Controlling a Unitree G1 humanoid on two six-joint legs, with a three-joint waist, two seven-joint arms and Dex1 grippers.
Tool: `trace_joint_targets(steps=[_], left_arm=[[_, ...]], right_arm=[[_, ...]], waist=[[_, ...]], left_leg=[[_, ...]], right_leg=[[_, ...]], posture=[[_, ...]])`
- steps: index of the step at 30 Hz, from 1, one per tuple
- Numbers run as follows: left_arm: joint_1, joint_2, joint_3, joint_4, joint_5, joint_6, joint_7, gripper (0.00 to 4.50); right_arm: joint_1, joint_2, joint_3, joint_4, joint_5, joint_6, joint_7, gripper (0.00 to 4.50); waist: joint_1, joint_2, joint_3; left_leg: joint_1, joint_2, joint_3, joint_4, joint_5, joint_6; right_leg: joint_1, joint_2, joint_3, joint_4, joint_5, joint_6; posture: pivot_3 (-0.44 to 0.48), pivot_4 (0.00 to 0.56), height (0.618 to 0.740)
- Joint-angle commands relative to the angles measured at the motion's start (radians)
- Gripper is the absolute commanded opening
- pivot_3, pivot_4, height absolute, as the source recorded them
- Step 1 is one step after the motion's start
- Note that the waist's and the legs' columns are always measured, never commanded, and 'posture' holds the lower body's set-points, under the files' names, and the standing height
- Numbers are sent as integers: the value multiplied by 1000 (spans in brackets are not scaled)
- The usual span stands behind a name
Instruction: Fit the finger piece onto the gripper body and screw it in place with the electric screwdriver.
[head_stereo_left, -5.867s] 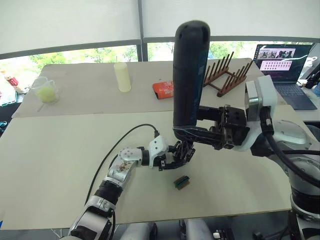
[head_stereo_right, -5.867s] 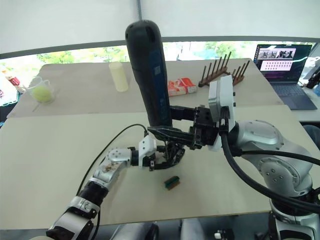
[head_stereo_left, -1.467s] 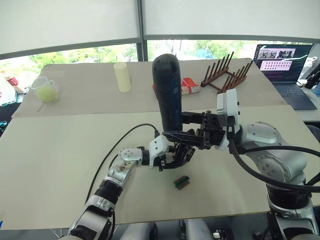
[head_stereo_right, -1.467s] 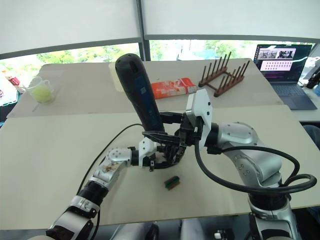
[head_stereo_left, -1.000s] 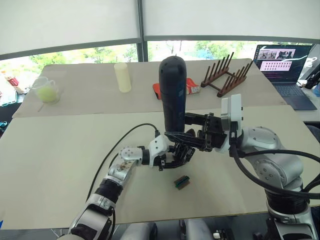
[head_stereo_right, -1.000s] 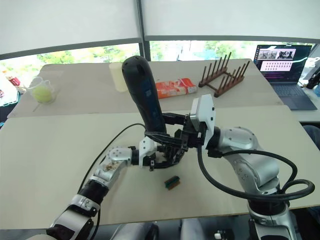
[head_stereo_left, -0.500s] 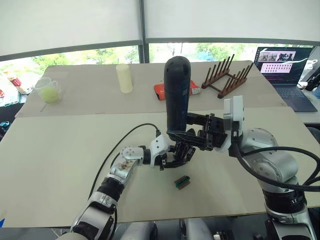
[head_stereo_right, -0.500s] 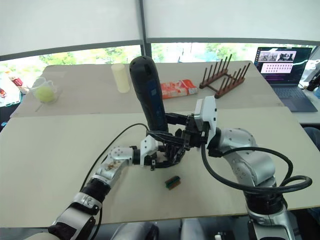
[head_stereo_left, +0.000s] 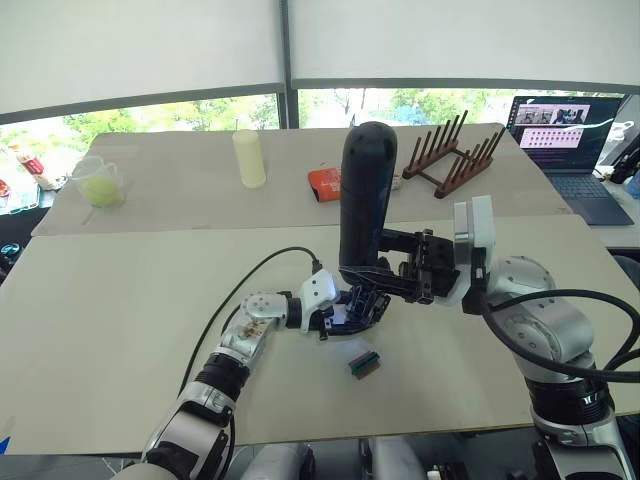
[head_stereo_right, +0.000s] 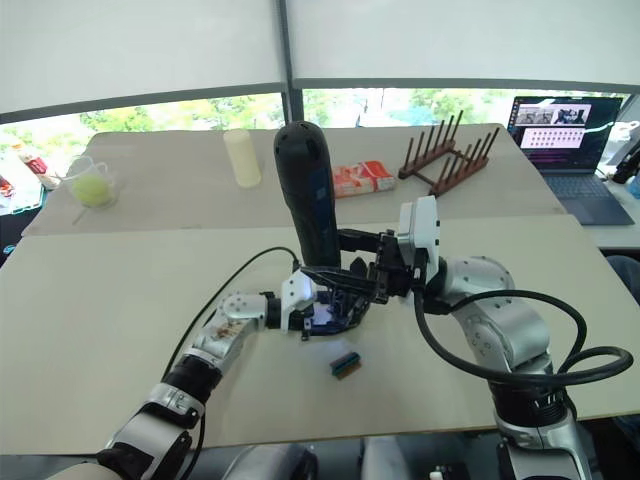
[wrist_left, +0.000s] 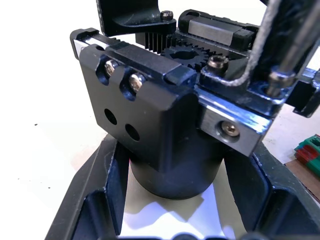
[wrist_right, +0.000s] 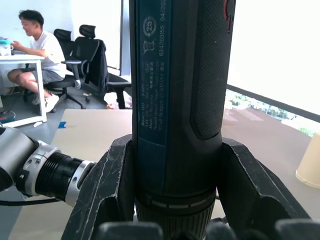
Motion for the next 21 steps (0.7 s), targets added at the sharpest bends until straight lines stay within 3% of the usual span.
trace_joint_targets(steps=[1, 14, 21], left_arm=[[-27, 10, 26, 3, 0, -14, 18, 2269], [-19, 13, 24, -9, 1, -14, 21, 2269], [-20, 11, 22, -4, 2, -12, 23, 2269]], right_arm=[[43, -17, 44, 79, -72, 27, -5, 1895], [40, -46, 49, 36, -60, 42, -15, 1895], [-74, -55, -30, -87, 86, 157, -86, 1895]], waist=[[0, 0, 0], [-1, -1, -1], [0, -1, 0]], left_leg=[[0, 0, 0, 0, 0, 0], [0, 0, 0, 0, 0, 0], [-1, 0, 0, 0, 0, 0]], right_leg=[[0, 0, 0, 0, 0, 0], [0, 0, 0, 0, 0, 0], [-1, 0, 0, 0, 0, 0]], posture=[[0, 150, 740], [0, 150, 740], [0, 150, 740]])
